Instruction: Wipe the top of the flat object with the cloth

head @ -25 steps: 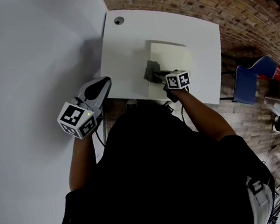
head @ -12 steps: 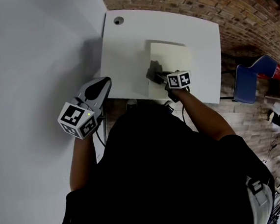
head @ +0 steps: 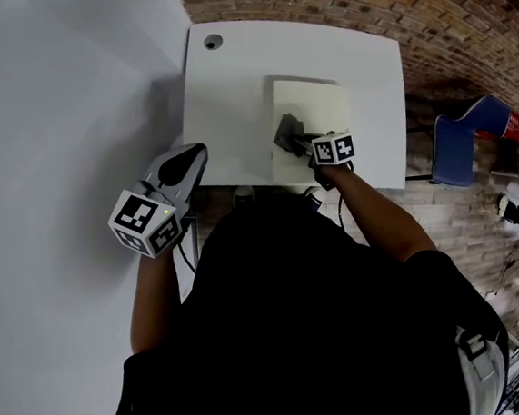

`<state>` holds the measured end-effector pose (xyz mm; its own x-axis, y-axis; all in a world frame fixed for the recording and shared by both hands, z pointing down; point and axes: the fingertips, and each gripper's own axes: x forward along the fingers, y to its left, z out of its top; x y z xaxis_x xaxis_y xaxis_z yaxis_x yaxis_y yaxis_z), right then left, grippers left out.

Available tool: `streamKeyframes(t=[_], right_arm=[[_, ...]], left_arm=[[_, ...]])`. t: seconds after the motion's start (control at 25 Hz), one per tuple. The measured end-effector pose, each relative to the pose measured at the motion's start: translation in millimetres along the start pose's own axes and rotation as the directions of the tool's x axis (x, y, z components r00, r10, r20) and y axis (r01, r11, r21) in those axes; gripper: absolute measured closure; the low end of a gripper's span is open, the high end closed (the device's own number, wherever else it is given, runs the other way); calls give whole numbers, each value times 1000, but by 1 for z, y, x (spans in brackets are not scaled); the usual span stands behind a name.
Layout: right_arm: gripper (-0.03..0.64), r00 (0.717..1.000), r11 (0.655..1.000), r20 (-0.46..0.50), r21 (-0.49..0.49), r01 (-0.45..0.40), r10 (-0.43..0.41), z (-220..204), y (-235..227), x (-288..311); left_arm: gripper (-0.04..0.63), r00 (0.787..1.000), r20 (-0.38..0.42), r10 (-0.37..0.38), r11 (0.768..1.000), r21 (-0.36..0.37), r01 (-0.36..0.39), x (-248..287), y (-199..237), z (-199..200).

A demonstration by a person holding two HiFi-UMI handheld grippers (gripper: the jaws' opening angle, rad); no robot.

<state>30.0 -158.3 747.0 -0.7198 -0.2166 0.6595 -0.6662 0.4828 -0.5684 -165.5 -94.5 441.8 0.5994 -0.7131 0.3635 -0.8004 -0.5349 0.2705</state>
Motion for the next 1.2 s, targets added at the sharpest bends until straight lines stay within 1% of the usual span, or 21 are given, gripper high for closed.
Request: streamKeyframes(t=[0.68,1.2], right_arm=[[603,998,998,20,37,57,-58,-2,-29,-23],[603,992,990,45,83,113,-117,-12,-61,-55]], left_arm=[[594,999,-6,-35,999,14,36,15,-5,8],[594,998,-20,-60,998,20,60,26,-17,9]])
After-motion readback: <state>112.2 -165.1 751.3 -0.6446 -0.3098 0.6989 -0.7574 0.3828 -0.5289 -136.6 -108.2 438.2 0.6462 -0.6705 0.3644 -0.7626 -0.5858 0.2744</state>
